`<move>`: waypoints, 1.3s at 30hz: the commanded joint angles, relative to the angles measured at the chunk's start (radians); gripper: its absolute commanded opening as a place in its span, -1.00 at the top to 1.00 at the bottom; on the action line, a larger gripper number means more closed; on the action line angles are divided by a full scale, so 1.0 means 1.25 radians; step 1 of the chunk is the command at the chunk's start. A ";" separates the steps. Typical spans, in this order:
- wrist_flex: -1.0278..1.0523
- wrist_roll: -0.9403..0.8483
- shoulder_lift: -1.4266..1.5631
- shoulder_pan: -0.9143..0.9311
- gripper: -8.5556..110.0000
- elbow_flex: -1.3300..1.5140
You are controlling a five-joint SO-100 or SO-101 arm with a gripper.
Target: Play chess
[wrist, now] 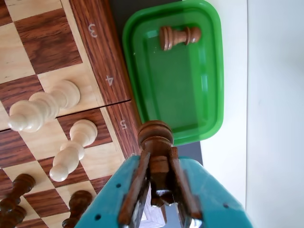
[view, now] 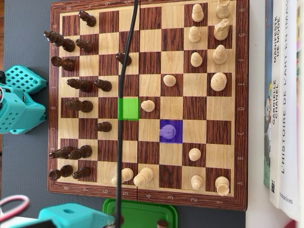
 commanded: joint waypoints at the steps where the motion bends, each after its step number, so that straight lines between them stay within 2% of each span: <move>1: -0.002 -0.011 -0.017 0.015 0.76 -0.072; 9: 0.000 -0.020 -0.028 0.015 0.76 -0.080; 15: 0.000 -0.020 -0.028 0.011 0.61 -0.077; 27: 0.000 -0.020 -0.021 -0.031 0.61 -0.080; 32: 0.022 -0.004 0.103 -0.077 0.61 -0.017; 39: 0.016 0.145 0.334 -0.217 0.61 0.163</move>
